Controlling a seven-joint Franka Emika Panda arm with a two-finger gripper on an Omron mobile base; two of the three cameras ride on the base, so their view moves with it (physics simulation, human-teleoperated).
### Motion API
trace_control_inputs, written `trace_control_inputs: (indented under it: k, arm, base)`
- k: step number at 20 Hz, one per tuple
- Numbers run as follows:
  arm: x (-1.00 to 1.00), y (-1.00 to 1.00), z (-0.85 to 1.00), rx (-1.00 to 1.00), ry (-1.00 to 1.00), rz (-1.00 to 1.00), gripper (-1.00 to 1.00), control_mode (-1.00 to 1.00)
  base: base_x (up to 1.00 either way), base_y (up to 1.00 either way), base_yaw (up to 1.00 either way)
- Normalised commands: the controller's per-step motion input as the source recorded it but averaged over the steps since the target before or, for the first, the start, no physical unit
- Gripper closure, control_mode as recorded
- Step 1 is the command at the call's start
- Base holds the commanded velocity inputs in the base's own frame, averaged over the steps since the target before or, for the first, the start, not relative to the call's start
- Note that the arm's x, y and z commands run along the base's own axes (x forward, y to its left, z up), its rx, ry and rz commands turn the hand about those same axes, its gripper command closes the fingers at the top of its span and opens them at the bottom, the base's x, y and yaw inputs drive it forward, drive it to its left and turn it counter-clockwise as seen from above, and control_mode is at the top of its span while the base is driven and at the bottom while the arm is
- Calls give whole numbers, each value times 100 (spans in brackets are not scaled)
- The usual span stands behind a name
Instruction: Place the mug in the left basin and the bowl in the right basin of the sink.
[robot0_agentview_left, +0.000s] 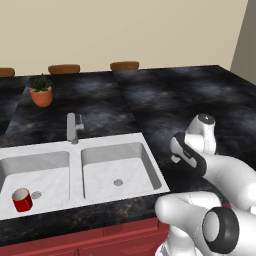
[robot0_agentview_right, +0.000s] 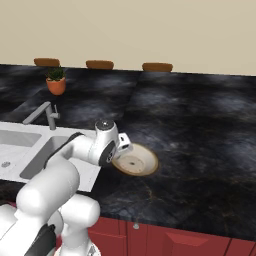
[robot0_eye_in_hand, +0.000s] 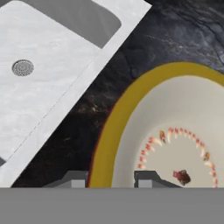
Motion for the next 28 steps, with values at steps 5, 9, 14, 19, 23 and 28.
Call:
trace_control_inputs:
  k: [5, 9, 14, 19, 23, 28]
  arm:
    - [0, 42, 13, -7, 0, 31, 100, -100]
    - [0, 46, 0, -8, -1, 36, 100, -100]
    - [0, 44, 0, -7, -3, 33, 100, -100]
    - [0, 44, 0, -5, -2, 32, 100, -100]
    - [1, 42, 2, -3, 0, 32, 100, -100]
    - [6, 43, 0, -3, 0, 32, 100, -100]
  base:
    - [0, 0, 0]
    - [0, 0, 0]
    - [0, 0, 0]
    - [0, 0, 0]
    - [0, 0, 0]
    - [0, 0, 0]
